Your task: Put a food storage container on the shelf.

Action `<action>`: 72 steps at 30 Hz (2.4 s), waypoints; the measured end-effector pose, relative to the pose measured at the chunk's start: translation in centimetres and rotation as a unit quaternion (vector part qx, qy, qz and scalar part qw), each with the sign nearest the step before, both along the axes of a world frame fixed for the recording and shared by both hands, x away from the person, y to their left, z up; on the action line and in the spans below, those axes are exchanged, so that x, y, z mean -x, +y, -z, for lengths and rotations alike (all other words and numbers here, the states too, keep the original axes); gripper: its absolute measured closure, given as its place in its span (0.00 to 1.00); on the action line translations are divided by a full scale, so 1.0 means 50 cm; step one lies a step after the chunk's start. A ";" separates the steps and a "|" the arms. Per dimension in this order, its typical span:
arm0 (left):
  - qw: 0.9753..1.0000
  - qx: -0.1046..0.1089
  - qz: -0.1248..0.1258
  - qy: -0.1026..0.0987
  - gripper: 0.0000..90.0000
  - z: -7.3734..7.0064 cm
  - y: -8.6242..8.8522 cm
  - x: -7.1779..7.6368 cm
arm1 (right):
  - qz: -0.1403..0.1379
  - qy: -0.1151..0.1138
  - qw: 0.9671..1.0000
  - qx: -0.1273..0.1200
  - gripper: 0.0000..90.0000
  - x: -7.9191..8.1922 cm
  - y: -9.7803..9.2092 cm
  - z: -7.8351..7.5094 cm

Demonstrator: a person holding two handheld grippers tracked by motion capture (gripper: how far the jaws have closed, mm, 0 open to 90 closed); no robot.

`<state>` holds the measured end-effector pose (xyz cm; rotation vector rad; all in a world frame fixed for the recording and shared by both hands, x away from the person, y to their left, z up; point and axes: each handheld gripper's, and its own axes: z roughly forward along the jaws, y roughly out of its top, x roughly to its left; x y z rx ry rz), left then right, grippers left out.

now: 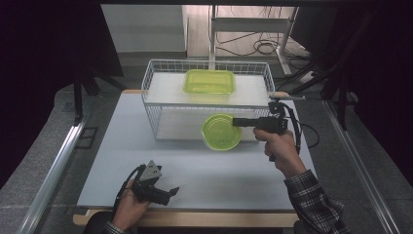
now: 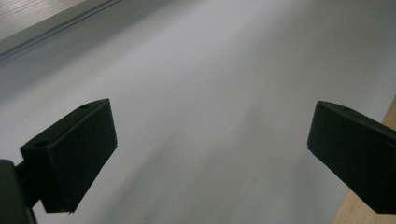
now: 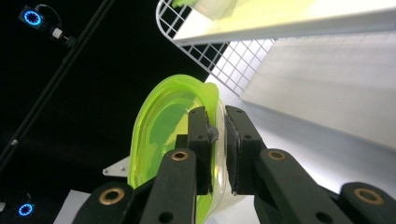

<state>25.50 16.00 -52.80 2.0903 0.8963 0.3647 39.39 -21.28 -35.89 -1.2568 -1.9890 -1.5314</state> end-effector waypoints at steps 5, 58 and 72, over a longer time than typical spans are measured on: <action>1.000 0.008 -0.002 0.004 0.02 -0.001 0.001 0.000 | 0.003 -0.003 1.000 -0.007 0.90 -0.008 0.002 -0.022; 1.000 0.024 -0.018 -0.007 0.03 -0.010 0.014 0.003 | 0.078 -0.062 0.995 -0.004 0.90 -0.129 0.075 -0.182; 0.998 0.057 -0.020 -0.026 0.02 -0.017 0.023 0.005 | 0.117 -0.068 0.991 0.016 0.90 -0.179 0.098 -0.193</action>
